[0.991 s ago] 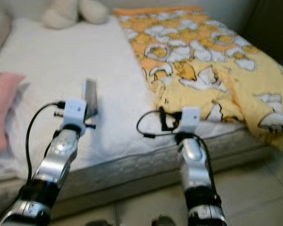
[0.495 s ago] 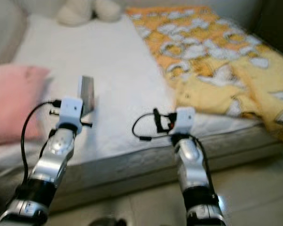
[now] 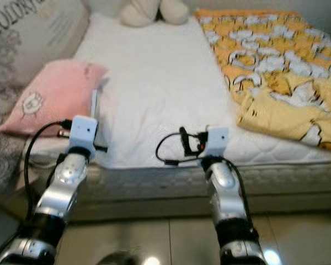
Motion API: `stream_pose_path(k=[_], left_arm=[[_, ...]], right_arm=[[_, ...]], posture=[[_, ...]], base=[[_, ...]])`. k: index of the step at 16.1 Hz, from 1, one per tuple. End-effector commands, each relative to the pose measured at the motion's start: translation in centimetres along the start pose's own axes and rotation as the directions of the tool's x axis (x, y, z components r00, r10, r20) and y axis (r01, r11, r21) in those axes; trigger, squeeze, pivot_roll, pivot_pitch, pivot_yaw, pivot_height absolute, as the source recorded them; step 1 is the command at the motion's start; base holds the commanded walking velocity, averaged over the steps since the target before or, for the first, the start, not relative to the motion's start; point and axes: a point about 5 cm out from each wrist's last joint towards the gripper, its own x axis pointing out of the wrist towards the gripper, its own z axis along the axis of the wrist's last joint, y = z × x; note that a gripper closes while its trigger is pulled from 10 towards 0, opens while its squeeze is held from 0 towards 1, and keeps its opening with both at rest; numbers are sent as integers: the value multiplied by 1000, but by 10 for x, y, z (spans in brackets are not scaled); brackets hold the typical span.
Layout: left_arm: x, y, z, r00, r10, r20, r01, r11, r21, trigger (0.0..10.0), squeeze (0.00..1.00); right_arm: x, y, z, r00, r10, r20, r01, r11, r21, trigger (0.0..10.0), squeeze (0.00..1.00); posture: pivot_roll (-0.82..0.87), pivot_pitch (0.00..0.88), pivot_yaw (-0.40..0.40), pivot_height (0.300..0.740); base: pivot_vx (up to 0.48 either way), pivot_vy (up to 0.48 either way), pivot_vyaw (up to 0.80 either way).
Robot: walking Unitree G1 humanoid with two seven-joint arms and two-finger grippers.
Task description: Clean up the room
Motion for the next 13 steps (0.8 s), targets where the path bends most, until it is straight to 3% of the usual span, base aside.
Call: stream_pose_path(k=[1,6,11,13], left_arm=[[2,2,14,998,15,65,-16,1000,20,10000,0],[2,-2,16,997,11,71,-13,1000,26,10000,0],[2,-1,22,995,-17,103,20,999,-25,10000,0],[1,1,23,994,-6,112,11,999,-45,10000,0]], right_arm=[[3,5,3,1000,21,7,-21,1000,2,10000,0],[5,5,4,999,33,3,-33,999,-10,10000,0],[6,5,5,999,34,-5,-34,999,-31,10000,0],[6,5,5,999,35,-1,-35,999,-32,10000,0]], posture=[[-4,0,22,740],[-2,0,18,740],[-4,0,16,740],[-4,0,16,740]], base=[[0,-472,475],[0,-469,461],[0,0,281],[459,0,0]])
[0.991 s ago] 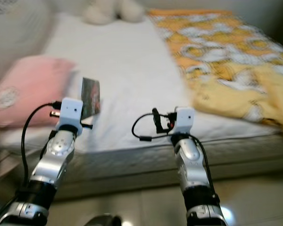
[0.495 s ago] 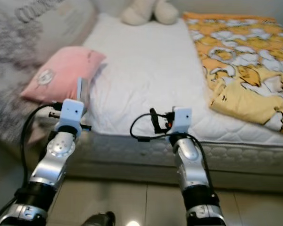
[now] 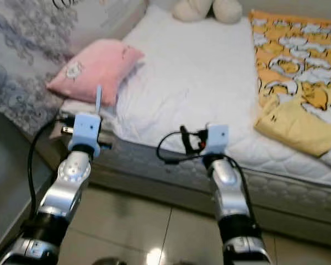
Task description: Clean up the room
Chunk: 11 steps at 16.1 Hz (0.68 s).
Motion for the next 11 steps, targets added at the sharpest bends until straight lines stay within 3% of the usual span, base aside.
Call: stream_pose_path(k=[1,11], left_arm=[[4,6,15,998,12,68,-11,1000,-8,10000,0],[14,7,35,991,-23,135,27,999,-28,10000,0]], right_arm=[[2,3,2,1000,3,11,-3,1000,13,10000,0],[0,8,-1,1000,19,11,-19,1000,14,10000,0]], posture=[[-3,0,15,740],[-1,0,15,740]], base=[[480,0,0],[480,0,0]])
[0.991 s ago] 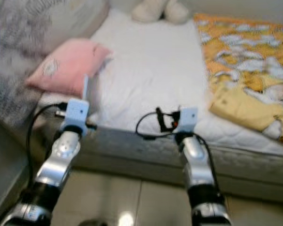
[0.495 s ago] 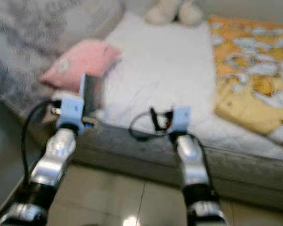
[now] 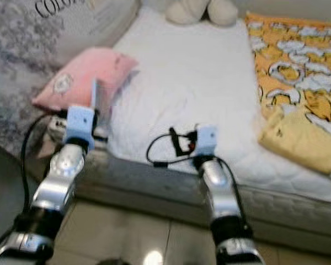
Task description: Clean up the room
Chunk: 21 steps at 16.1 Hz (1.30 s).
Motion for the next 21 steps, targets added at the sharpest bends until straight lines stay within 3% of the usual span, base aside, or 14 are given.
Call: stream_pose_path(k=[1,7,9,10,11,12,13,16,17,18,19,20,21], left_arm=[[7,-2,21,996,-3,88,4,1000,-10,10000,0],[18,6,30,996,-16,89,19,999,-34,10000,0],[31,5,31,993,-112,47,115,990,-77,10000,0],[41,-9,36,954,-297,45,296,907,-301,10000,0],[45,-16,41,916,-392,83,389,821,-417,10000,0],[47,-23,48,865,-484,131,480,726,-492,10000,0],[48,-25,53,842,-514,163,515,678,-524,10000,0],[52,-36,54,760,-613,214,561,454,-692,10000,0],[49,-36,38,738,-652,177,545,420,-726,10000,0],[47,-35,26,738,-663,126,524,446,-725,10000,0],[37,-29,-9,725,-687,-54,481,560,-674,10000,0],[33,-26,-17,725,-681,-102,465,593,-657,10000,0],[21,-12,-47,693,-658,-295,462,720,-519,10000,0]], right_arm=[[-3,-9,3,1000,-27,13,28,1000,-2,10000,0],[-22,-10,0,1000,-10,30,10,1000,-2,10000,0],[-29,-8,-1,1000,-6,25,6,1000,6,10000,0],[-36,-6,-1,1000,6,19,-6,1000,-1,10000,0],[-40,-4,0,1000,21,15,-20,1000,-11,10000,0],[-44,-2,2,999,29,18,-29,999,-21,10000,0],[-48,-1,5,999,30,21,-29,999,-22,10000,0],[-60,-1,7,1000,24,10,-24,1000,-18,10000,0],[-66,1,5,999,33,-10,-33,999,-16,10000,0],[-67,2,4,999,36,-17,-36,999,-13,10000,0],[-73,5,4,998,45,-37,-46,999,-10,10000,0],[-75,6,4,998,48,-41,-48,999,-10,10000,0],[-79,7,3,997,50,-59,-50,999,-8,10000,0]], posture=[[-2,0,14,740],[-13,0,16,740],[-25,13,16,740],[-40,40,11,740],[-59,56,16,740],[-80,73,22,740],[-92,82,26,740],[-115,104,26,740],[-127,124,21,740],[-127,124,21,740],[-139,144,16,740],[-140,145,15,740],[-146,157,13,740]], base=[[480,0,0],[480,0,0],[0,0,0],[0,0,0],[0,0,0],[0,0,0],[0,0,0],[0,0,0],[0,0,0],[0,0,0],[0,0,0],[0,0,0],[0,0,0]])
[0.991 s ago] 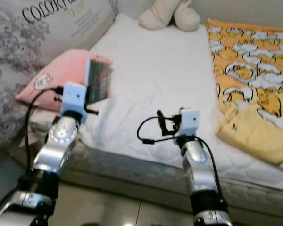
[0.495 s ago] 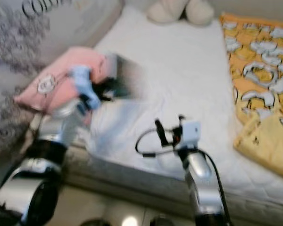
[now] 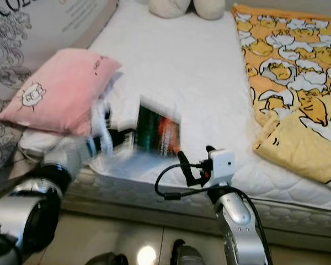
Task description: Clean up the room
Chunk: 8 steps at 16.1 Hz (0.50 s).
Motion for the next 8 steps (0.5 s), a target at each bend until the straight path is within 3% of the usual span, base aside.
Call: stream_pose_path(k=[1,2,3,5,6,8], left_arm=[[-10,15,-5,995,77,-70,-69,991,114,10000,0],[-17,27,-10,975,186,-121,-153,959,239,10000,0],[-21,32,-7,966,231,-115,-191,940,283,10000,0],[-29,43,14,946,324,-27,-300,901,313,10000,0],[-33,48,26,927,373,20,-353,856,378,10000,0],[-38,50,53,914,387,120,-400,816,417,10000,0]], right_arm=[[-2,2,3,1000,11,-3,-11,1000,-2,10000,0],[-5,3,3,1000,14,-14,-14,1000,-2,10000,0],[-6,3,3,1000,15,-19,-15,1000,-1,10000,0],[-8,4,2,1000,16,-27,-16,1000,1,10000,0],[-8,4,1,999,15,-31,-15,1000,3,10000,0],[-8,6,1,999,18,-40,-18,1000,9,10000,0]], posture=[[-148,160,13,740],[-151,164,11,740],[-151,163,11,740],[-146,156,12,740],[-144,151,12,740],[-131,146,11,740]], base=[[0,0,0],[0,0,0],[0,0,0],[0,0,0],[0,0,0],[0,0,0]])
